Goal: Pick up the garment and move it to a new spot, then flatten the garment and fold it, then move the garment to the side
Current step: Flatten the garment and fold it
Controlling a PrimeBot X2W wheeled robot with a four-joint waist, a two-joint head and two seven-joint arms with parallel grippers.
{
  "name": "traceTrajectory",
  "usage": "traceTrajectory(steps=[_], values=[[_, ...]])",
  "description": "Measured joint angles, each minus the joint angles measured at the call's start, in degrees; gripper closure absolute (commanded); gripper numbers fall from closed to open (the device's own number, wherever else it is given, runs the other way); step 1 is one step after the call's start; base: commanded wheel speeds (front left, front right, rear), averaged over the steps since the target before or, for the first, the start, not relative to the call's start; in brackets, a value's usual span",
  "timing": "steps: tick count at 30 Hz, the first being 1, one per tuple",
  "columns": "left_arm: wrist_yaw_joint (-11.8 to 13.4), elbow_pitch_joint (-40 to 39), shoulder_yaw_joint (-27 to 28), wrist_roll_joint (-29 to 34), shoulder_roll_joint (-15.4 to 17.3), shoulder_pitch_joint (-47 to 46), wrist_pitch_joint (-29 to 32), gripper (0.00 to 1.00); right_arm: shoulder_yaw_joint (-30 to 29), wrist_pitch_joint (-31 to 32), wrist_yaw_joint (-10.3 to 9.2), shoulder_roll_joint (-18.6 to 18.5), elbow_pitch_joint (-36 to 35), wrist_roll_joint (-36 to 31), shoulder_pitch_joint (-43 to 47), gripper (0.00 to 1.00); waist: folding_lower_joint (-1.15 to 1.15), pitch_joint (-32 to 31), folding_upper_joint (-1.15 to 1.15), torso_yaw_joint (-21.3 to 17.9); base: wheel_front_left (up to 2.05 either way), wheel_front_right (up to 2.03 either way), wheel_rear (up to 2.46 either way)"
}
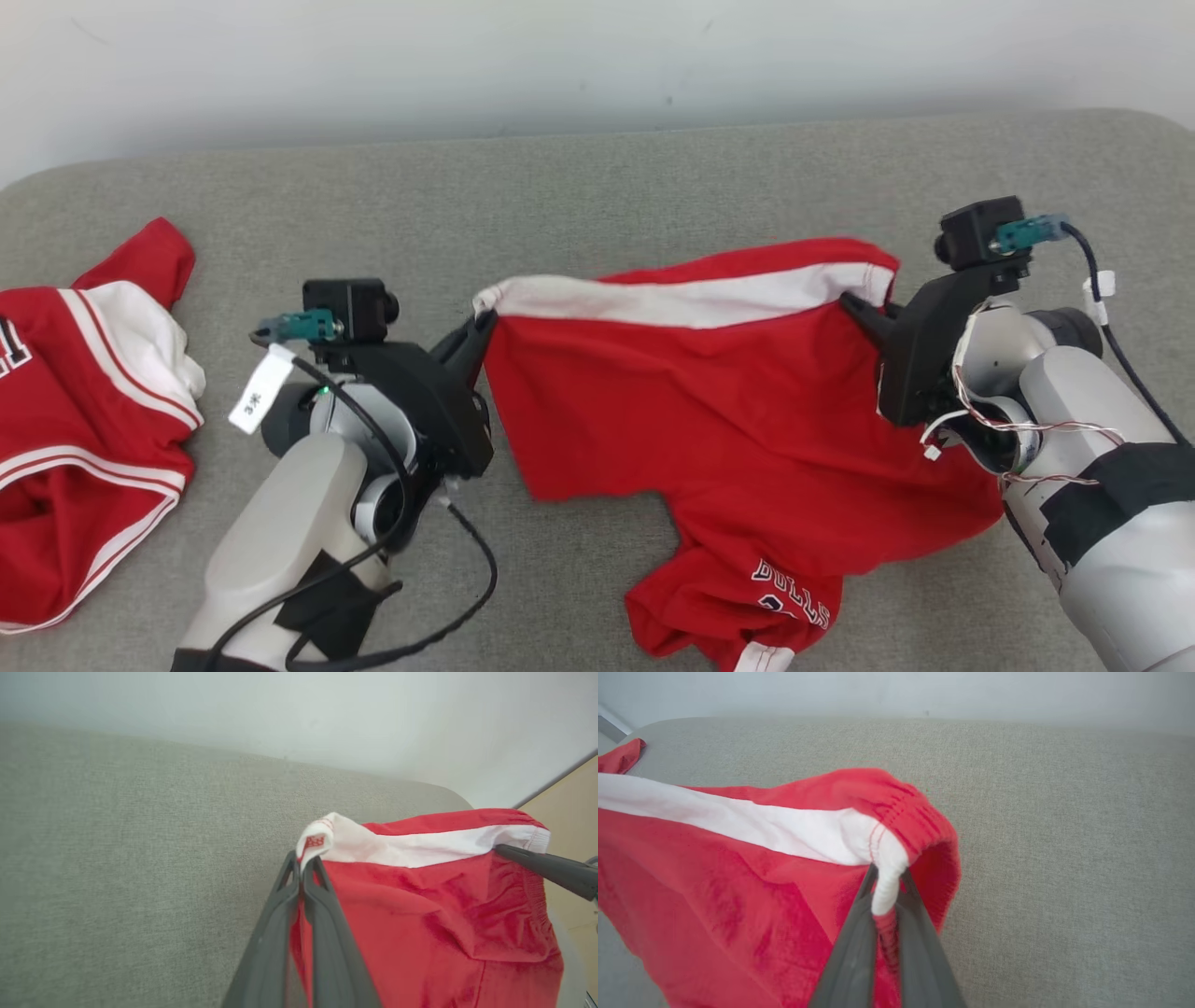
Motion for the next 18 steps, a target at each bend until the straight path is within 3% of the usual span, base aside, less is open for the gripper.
traceTrajectory(steps=[5,8,10,12,15,18], values=[[-0.5,-0.7,-1.3,-0.6,1.6,0.7,4.2,1.00,1.9,6.2,-0.01,-0.2,-0.6,3.1,-1.1,1.00,0.00,0.5,0.00,-0.9,0.00,0.00,0.00],[-1.0,-0.6,-1.2,-4.4,1.8,-0.9,10.2,1.00,3.1,12.7,-0.01,0.0,-0.3,6.1,-4.4,1.00,0.00,1.9,0.00,-1.3,0.00,0.00,0.00],[-1.0,-0.4,-1.2,-5.1,2.1,-3.9,13.7,1.00,3.1,15.9,-0.01,0.2,1.0,6.4,-8.4,1.00,0.00,3.1,0.00,-1.6,0.00,0.00,0.00],[-1.0,0.5,-0.8,-5.0,3.6,-13.3,18.2,1.00,1.5,19.1,-0.04,0.3,3.7,6.3,-17.6,1.00,0.01,5.1,0.01,-1.9,0.00,0.00,0.00],[-0.8,-0.4,1.8,-3.4,4.5,-25.2,17.3,1.00,-1.1,16.6,-1.12,0.2,3.9,4.7,-29.2,1.00,0.02,7.4,0.01,-2.0,0.00,0.00,0.00],[2.1,-5.2,4.5,1.2,5.7,-35.8,10.2,1.00,-5.0,7.8,-2.37,0.0,0.5,3.1,-39.8,1.00,0.02,9.7,0.00,-1.8,0.00,0.00,0.00]])
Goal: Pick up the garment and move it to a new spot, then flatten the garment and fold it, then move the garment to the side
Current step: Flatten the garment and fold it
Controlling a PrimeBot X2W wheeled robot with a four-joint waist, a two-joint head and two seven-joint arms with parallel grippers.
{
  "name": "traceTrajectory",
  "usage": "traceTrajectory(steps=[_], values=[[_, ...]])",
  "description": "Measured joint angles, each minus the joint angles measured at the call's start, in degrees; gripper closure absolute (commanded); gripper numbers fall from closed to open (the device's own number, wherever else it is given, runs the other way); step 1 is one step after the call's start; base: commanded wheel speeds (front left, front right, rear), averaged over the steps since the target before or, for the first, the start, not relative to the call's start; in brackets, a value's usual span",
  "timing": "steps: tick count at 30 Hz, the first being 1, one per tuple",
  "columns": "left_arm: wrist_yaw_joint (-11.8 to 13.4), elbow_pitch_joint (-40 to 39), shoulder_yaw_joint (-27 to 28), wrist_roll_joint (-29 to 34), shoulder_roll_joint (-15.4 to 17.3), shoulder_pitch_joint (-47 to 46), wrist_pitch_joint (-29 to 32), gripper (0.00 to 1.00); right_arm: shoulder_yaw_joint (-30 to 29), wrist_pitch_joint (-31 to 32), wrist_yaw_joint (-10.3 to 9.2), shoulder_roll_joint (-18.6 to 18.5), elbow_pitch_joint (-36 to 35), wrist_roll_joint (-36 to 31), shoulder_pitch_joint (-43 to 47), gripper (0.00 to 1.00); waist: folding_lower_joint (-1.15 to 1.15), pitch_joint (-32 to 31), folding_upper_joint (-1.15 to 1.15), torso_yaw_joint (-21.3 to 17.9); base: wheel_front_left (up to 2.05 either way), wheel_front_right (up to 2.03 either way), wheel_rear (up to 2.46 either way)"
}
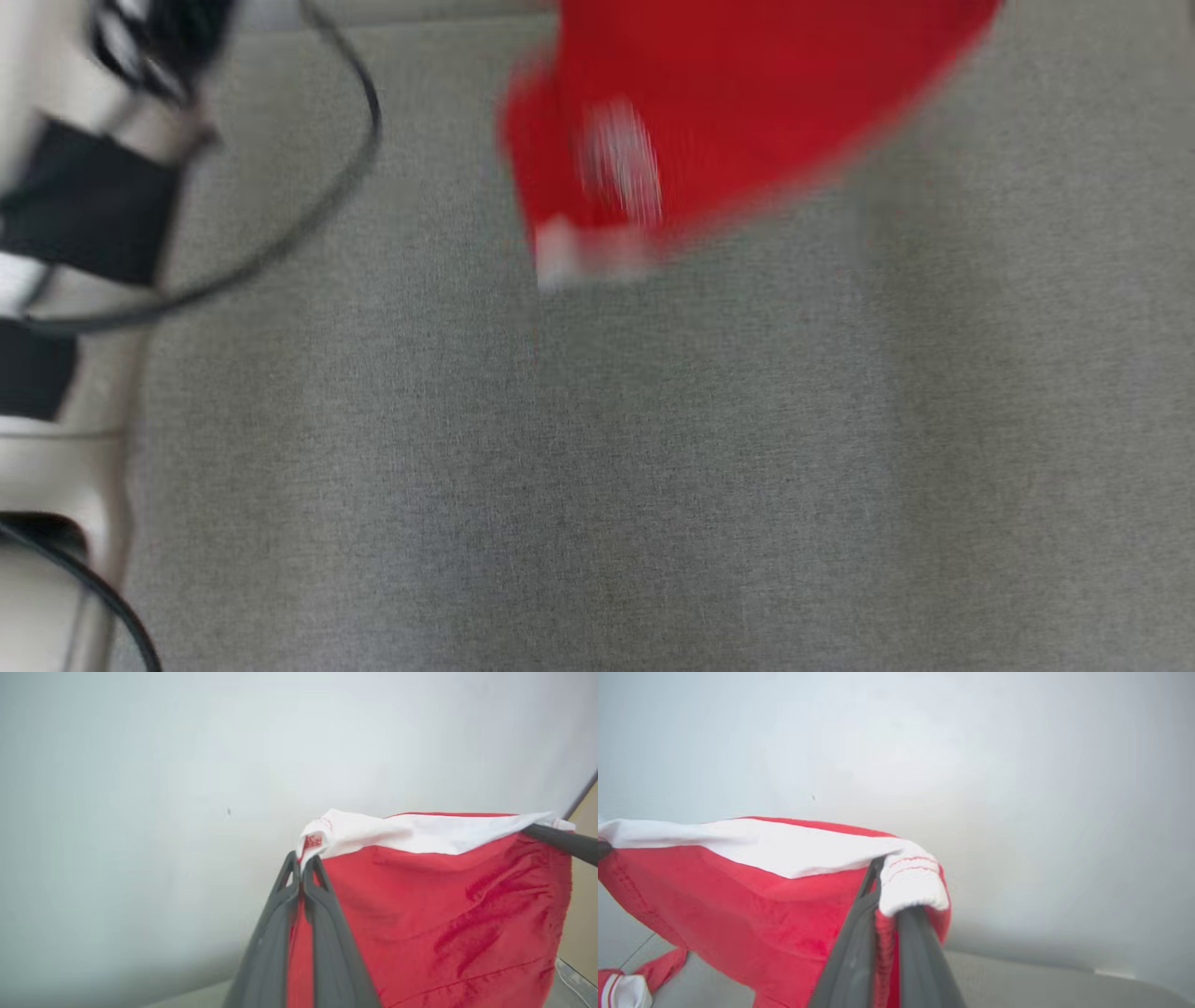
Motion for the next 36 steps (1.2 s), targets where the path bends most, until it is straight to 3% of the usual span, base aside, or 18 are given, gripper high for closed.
traceTrajectory(steps=[5,12,18,26,32,36], values=[[-0.8,-6.2,1.9,0.5,0.5,0.4,-8.1,1.00,0.9,-9.9,1.86,-0.1,-2.8,-1.9,-0.5,1.00,-0.01,3.8,-0.01,0.6,0.00,0.00,0.00],[-2.0,-5.8,-4.4,0.0,-1.2,24.1,-13.1,1.00,4.7,-17.7,2.44,-1.3,-0.7,-0.5,22.4,1.00,-0.01,4.4,0.01,2.1,0.00,0.00,0.00],[-3.1,-5.3,-12.6,3.2,3.1,36.9,-13.7,1.00,13.3,-20.1,2.43,-4.9,-6.4,3.5,36.5,1.00,-0.02,1.0,0.01,2.5,0.00,0.00,0.00],[-3.1,-6.5,-14.4,2.6,4.1,42.5,-15.6,1.00,19.3,-23.0,2.43,-10.2,-11.1,7.2,47.1,1.00,-0.02,-4.0,0.00,2.0,0.00,0.00,0.00],[-3.1,-6.8,-16.6,2.6,6.7,49.8,-15.9,1.00,22.2,-23.8,2.43,-12.9,-14.1,11.1,51.7,1.00,-0.03,-8.1,0.00,1.4,0.00,0.00,0.00],[-3.1,-8.4,-17.9,1.7,6.3,53.3,-15.9,1.00,22.5,-24.5,2.43,-15.4,-14.8,13.5,56.6,1.00,-0.03,-10.7,0.00,1.1,0.00,0.00,0.00]])
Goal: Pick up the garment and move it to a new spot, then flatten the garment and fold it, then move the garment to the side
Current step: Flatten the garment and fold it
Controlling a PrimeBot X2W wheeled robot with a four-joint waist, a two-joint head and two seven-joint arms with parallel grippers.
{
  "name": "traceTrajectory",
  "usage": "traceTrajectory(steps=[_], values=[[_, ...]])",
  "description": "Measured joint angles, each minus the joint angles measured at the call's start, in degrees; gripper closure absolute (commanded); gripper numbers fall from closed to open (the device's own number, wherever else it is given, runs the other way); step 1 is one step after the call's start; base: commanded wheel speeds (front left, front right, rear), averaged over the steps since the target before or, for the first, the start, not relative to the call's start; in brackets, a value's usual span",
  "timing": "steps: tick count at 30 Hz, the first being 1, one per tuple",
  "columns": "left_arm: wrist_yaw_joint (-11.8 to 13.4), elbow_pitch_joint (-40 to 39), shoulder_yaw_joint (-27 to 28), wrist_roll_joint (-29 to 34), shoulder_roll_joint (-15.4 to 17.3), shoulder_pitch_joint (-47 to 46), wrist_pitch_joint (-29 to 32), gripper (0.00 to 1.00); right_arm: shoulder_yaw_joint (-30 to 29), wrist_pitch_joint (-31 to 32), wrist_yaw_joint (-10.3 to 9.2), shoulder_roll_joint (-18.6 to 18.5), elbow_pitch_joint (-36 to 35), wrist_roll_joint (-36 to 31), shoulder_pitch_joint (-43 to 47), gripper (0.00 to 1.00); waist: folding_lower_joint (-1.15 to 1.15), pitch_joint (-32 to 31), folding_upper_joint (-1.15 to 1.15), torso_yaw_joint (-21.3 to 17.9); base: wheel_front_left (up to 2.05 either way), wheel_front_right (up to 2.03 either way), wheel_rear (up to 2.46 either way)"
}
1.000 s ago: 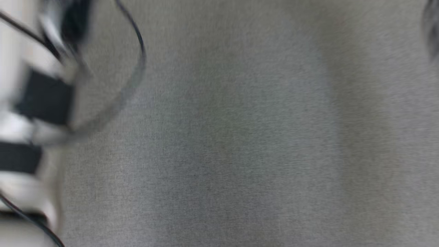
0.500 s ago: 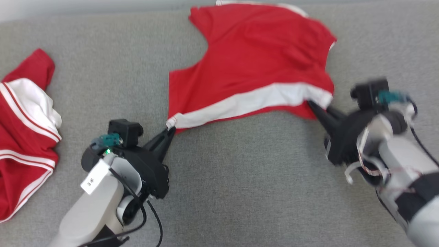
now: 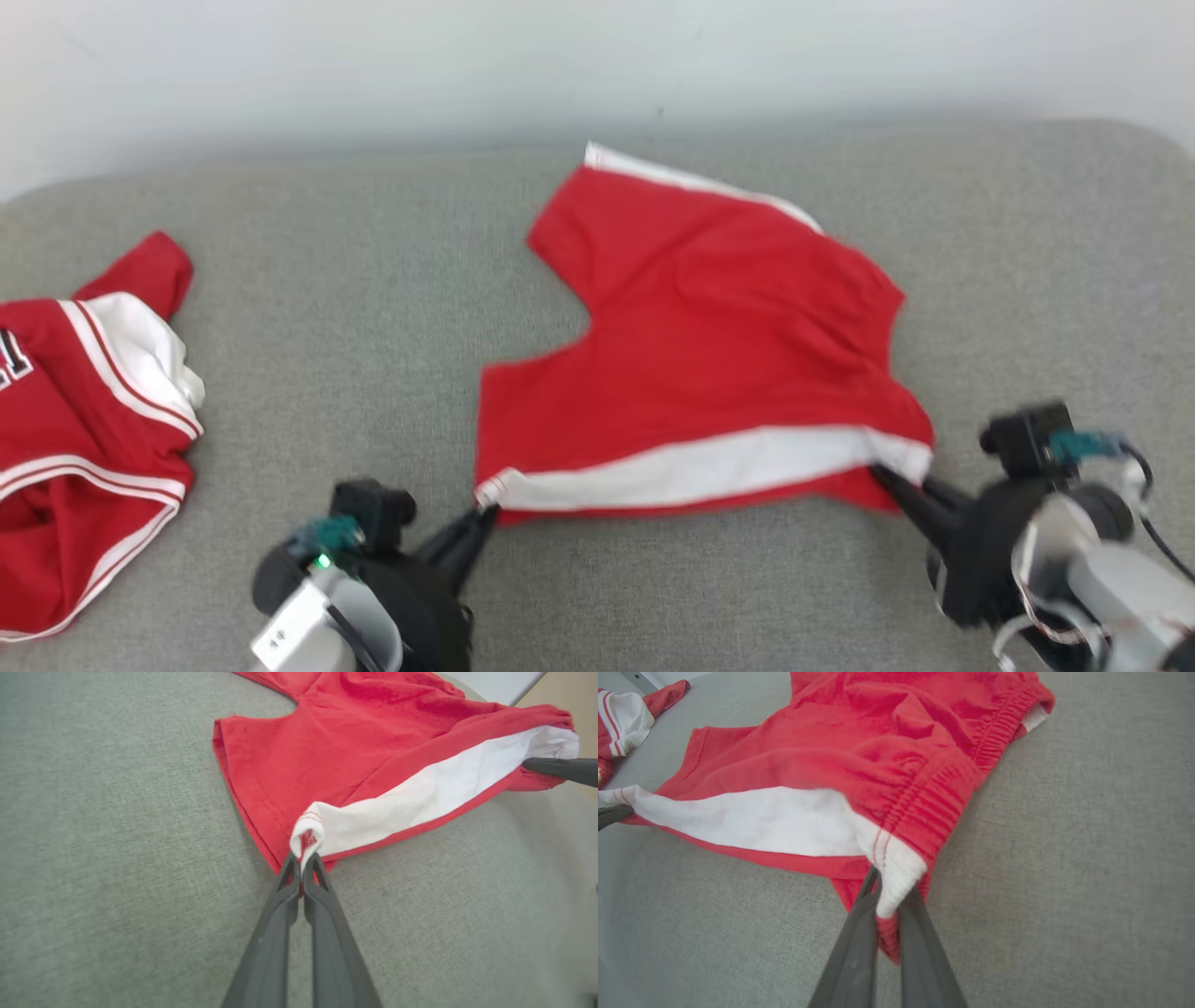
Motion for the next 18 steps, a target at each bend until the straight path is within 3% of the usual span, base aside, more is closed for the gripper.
traceTrajectory(steps=[4,11,12,13,14,15,18], values=[[0.0,-1.4,-0.8,-0.3,-0.5,2.1,0.0,1.00,0.6,0.3,0.00,-1.7,0.2,0.6,3.6,1.00,0.00,-2.0,0.00,0.2,0.00,0.00,0.00],[0.0,-1.9,-0.8,-2.2,-0.4,4.6,0.5,1.00,2.0,1.0,0.00,-1.2,0.0,1.1,4.0,0.98,0.00,-3.3,0.00,0.9,0.00,0.00,0.00],[0.0,-1.9,-0.8,-2.3,-0.5,4.5,0.5,1.00,2.0,1.0,0.00,-1.1,0.0,1.1,4.0,0.85,0.01,-3.3,0.00,0.9,0.00,0.00,0.00],[0.0,-1.9,-0.7,-2.3,-0.6,4.5,0.5,0.95,2.0,1.0,0.00,-1.1,0.0,1.1,4.0,0.65,0.01,-3.3,0.00,0.9,0.00,0.00,0.00],[0.1,-1.9,-0.7,-2.4,-0.7,4.5,0.6,0.56,2.0,1.0,0.00,-1.0,0.2,1.1,4.0,0.01,0.01,-3.3,0.00,1.0,0.00,0.00,0.00],[0.3,-1.9,-0.7,-2.4,-0.7,4.5,0.6,0.00,2.0,1.0,0.00,-1.0,0.3,1.1,4.0,0.00,0.01,-3.4,0.00,1.0,0.00,0.00,0.00],[1.2,-2.0,0.3,-2.8,-1.0,4.6,0.5,0.00,2.0,1.0,0.00,-1.0,0.4,1.4,4.0,0.00,0.01,-3.5,0.00,1.0,0.00,0.00,0.00]])
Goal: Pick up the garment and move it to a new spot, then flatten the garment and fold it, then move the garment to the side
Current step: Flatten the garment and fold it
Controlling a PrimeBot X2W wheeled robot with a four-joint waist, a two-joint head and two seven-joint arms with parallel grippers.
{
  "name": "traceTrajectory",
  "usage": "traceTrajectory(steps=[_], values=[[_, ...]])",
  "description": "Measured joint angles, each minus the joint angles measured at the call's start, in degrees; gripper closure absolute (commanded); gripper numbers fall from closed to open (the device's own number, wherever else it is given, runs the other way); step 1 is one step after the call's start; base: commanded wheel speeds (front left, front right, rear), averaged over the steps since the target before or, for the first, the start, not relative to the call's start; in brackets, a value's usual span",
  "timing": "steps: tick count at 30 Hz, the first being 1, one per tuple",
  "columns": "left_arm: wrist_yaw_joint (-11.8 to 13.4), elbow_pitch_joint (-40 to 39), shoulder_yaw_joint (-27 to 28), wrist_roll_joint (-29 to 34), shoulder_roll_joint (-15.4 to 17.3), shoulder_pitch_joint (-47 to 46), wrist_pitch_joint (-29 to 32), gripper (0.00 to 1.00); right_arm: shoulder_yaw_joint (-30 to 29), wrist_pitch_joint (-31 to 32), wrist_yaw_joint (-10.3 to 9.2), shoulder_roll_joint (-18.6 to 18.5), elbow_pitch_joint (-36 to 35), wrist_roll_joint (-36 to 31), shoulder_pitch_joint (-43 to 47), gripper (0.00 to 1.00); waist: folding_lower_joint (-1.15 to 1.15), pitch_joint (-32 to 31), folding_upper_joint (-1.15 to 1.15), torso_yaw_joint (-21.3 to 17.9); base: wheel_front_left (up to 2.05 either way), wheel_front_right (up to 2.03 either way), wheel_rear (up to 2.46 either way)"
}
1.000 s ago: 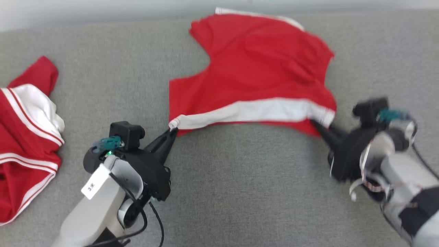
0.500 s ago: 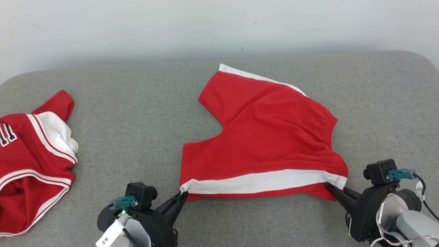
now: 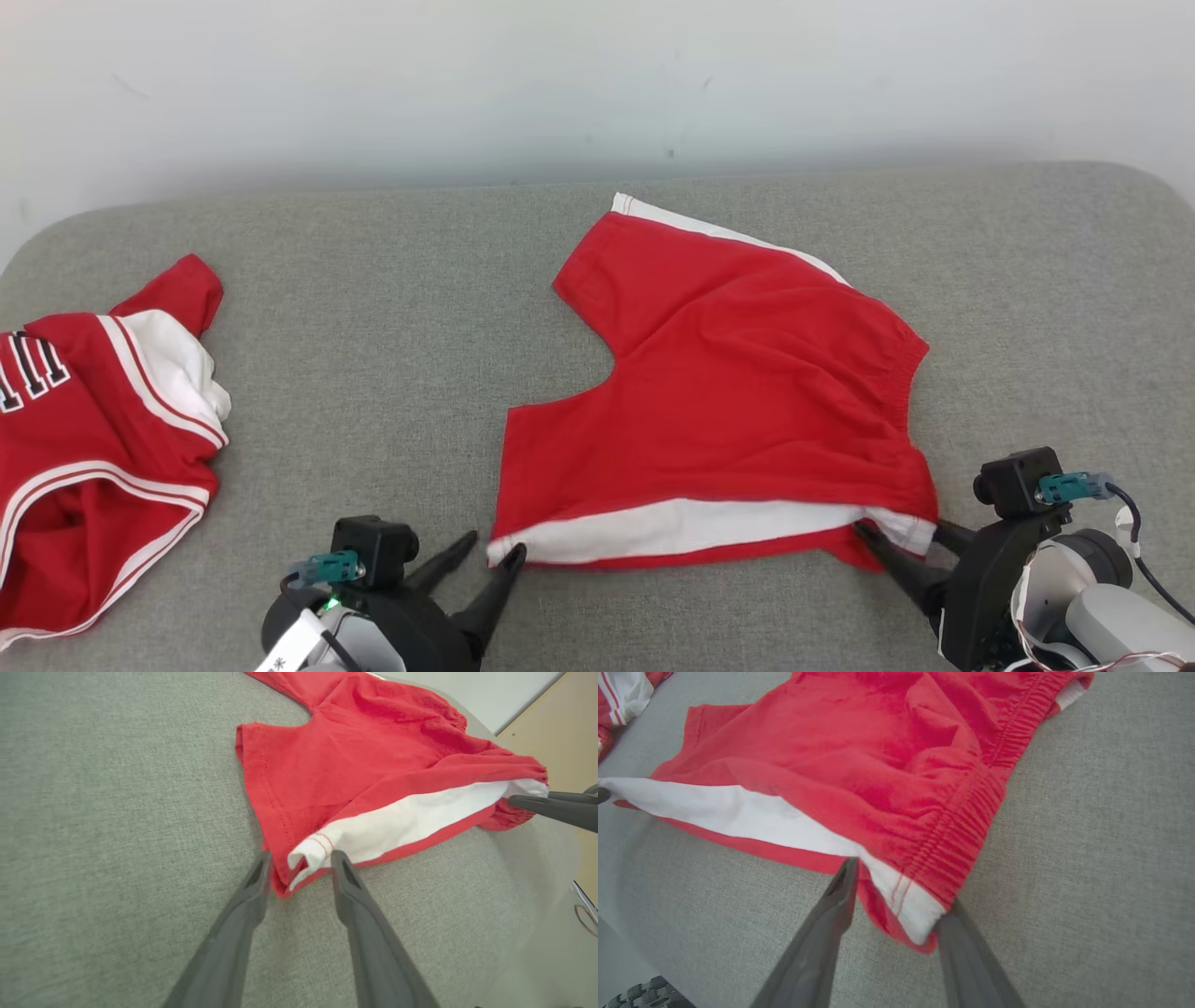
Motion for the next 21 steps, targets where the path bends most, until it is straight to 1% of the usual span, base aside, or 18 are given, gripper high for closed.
traceTrajectory(steps=[3,6,9,11,14,15,18,19,21], values=[[1.0,-0.8,0.6,-0.1,0.1,1.0,-0.3,0.00,-0.1,-0.1,0.00,-0.1,-0.2,0.2,0.1,0.00,0.00,-0.4,0.00,-0.1,0.00,0.00,0.00],[2.0,-3.0,1.6,-0.5,0.3,3.1,-1.5,0.00,-1.1,-1.0,0.00,-0.5,-2.1,1.6,1.4,0.00,0.00,-1.0,0.00,-0.2,0.00,0.00,0.00],[3.7,-5.2,2.7,-0.8,0.6,4.8,-2.0,0.00,-1.4,-1.5,-0.13,-1.6,-3.9,1.6,3.6,0.00,0.00,-1.4,0.00,-0.4,0.00,0.00,0.00],[5.6,-6.3,3.7,-0.9,0.7,5.8,-2.6,0.00,-1.3,-1.5,-0.87,-2.6,-5.0,1.2,4.6,0.00,0.00,-1.3,0.00,-0.5,0.00,0.00,0.00],[7.3,-7.6,4.4,-1.1,0.9,6.8,-2.6,0.00,-1.0,-1.5,-2.53,-3.9,-6.7,-0.8,4.9,0.00,0.00,-1.0,0.00,-0.6,0.00,0.00,0.00],[7.8,-8.1,4.4,-1.0,1.1,7.0,-2.5,0.00,-0.9,-1.5,-2.80,-4.1,-7.2,-1.5,4.8,0.00,0.00,-0.8,0.00,-0.6,0.00,0.00,0.00],[8.1,-9.3,3.6,-1.0,1.5,7.4,-1.7,0.00,-0.7,-1.5,-3.69,-4.2,-8.6,-2.2,4.7,0.00,0.00,-0.2,0.00,-0.9,0.00,0.00,0.00],[8.1,-9.3,3.6,-1.0,1.5,7.4,-1.7,0.00,-0.7,-1.5,-3.69,-4.2,-8.6,-2.2,4.7,0.00,0.00,-0.2,0.00,-0.9,0.00,0.00,0.00],[9.0,-9.9,2.5,-0.4,1.6,7.9,-0.9,0.00,-0.7,-1.5,-4.20,-4.4,-9.4,-2.4,4.7,0.00,0.00,0.3,0.00,-1.0,0.00,0.00,0.00]])
